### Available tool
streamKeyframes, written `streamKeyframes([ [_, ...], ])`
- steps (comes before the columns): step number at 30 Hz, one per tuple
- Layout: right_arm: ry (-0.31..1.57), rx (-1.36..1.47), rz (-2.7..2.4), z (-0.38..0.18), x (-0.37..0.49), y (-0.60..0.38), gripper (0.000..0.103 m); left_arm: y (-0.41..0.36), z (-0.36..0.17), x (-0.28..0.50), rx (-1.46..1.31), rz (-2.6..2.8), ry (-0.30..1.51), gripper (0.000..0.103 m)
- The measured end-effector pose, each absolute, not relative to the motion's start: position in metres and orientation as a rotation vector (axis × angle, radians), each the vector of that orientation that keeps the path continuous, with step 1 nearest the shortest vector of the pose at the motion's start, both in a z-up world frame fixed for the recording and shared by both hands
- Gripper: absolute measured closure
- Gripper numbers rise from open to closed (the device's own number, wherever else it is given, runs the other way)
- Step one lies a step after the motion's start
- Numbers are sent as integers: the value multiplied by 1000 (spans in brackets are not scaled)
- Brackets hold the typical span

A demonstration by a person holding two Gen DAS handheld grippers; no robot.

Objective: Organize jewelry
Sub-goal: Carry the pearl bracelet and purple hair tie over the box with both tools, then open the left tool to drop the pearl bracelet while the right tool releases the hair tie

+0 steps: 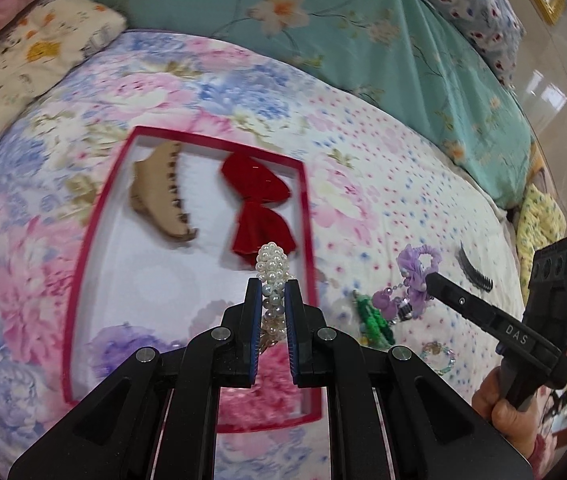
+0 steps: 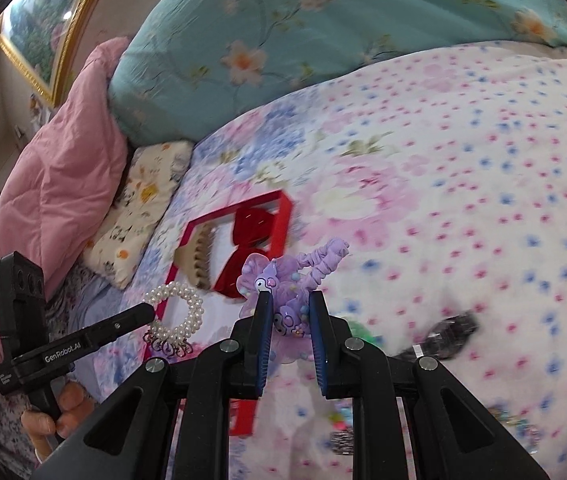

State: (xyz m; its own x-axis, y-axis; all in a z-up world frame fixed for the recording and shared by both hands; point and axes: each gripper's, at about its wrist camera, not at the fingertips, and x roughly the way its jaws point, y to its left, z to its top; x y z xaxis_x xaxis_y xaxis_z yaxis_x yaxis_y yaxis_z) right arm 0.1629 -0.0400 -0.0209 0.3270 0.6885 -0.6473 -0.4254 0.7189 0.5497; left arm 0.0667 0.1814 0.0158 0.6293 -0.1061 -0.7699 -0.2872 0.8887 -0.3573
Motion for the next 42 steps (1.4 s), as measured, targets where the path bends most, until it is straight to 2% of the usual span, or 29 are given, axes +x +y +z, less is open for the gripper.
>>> streamKeyframes([
  [18,1008,218,858,-19,154,46,85,239,2,51,-546,194,878,94],
  [42,1105,128,821,-77,184,101,85,280,-56,92,-596,271,953,94],
])
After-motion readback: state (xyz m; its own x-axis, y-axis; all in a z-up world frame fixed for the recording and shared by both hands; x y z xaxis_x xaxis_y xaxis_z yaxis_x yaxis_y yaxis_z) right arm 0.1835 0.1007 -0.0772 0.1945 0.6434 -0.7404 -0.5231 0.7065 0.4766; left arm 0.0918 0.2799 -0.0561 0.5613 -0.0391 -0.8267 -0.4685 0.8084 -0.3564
